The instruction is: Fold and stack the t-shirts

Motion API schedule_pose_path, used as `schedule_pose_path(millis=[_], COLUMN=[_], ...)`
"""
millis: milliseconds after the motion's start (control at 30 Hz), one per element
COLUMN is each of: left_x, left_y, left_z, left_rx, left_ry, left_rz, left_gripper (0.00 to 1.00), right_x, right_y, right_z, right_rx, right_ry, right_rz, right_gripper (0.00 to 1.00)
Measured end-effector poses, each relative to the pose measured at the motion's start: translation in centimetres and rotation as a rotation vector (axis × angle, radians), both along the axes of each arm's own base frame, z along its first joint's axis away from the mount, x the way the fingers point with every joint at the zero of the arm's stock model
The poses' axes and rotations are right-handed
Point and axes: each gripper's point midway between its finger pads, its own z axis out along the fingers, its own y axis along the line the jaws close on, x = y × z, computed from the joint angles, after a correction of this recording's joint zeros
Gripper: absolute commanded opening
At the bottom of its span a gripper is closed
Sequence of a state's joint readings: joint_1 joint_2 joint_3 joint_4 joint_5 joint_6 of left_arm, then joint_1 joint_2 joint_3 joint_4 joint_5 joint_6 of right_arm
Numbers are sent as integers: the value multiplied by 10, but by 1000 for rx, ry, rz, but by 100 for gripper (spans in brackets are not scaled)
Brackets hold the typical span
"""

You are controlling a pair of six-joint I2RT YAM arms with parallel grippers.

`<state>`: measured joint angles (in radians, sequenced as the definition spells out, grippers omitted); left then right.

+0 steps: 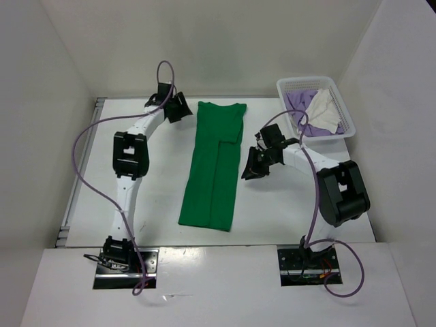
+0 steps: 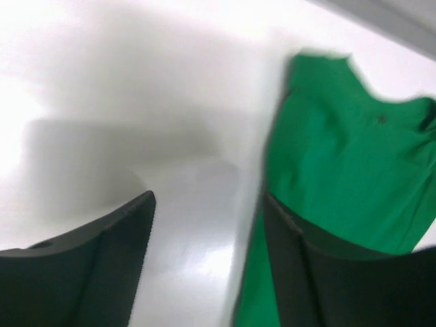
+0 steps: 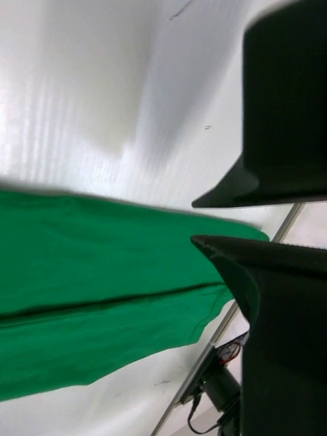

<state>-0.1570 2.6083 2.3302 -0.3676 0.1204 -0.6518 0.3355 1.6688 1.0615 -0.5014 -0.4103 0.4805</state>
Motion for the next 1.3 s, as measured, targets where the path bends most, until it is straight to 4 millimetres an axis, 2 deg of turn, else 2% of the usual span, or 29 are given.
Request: schedule_pose_path(millis=[100, 133, 167, 233, 267, 300, 367, 400, 433, 500, 600, 633, 667, 767, 900, 967, 1000, 1067, 1167, 1300], left_x=[-34, -50, -68, -102, -120, -140, -189, -214, -233, -281, -337, -351, -363, -382, -395, -403, -409, -422, -444, -462], left_y=[18, 22, 23, 22, 21, 20, 18, 14, 13, 11, 8, 8, 8, 11, 12, 8, 3, -10, -27, -35], left_z=[4, 8, 14, 30, 38, 44, 49, 45, 42, 26, 6, 1, -2, -7, -9, -12, -14, -18, -22, -21], left_rx=[35, 44, 49, 43, 35, 21, -8, -21, -34, -43, -51, -48, -45, -43, -36, -38, -40, -42, -40, -39], left_ry=[49, 62, 74, 84, 86, 82, 118, 142, 169, 256, 376, 407, 437, 487, 511, 529, 544, 579, 625, 669], left_rz=[22, 21, 17, 2, -8, -21, -50, -68, -67, -88, -96, -99, -100, -93, -106, -141, -167, -232, -332, -390], left_gripper=[84, 93, 97, 99, 97, 88, 65, 49, 43, 37, 37, 37, 37, 39, 40, 44, 46, 50, 51, 50], right_x=[-11, -16, -23, -39, -51, -62, -90, -103, -110, -123, -124, -124, -122, -121, -115, -111, -110, -108, -109, -121], right_y=[0, 0, 0, 5, 9, 14, 27, 32, 36, 44, 50, 52, 54, 55, 48, 38, 33, 27, 25, 23], right_z=[-4, -7, -11, -21, -26, -31, -42, -45, -47, -49, -49, -49, -50, -57, -57, -56, -55, -53, -47, -37], right_rx=[9, 8, 4, 1, -1, -2, -11, -15, -16, -3, 30, 40, 46, 41, 10, -7, -15, -22, -19, 4], right_ry=[22, 34, 51, 82, 107, 127, 176, 196, 206, 225, 238, 242, 237, 253, 237, 223, 221, 223, 215, 203], right_rz=[2, -1, -3, 4, 16, 30, 72, 94, 108, 133, 124, 121, 122, 104, 68, 41, 26, 5, 1, -6], right_gripper=[37, 37, 39, 42, 42, 44, 46, 47, 47, 48, 47, 30, 22, 6, 7, 15, 31, 41, 47, 50])
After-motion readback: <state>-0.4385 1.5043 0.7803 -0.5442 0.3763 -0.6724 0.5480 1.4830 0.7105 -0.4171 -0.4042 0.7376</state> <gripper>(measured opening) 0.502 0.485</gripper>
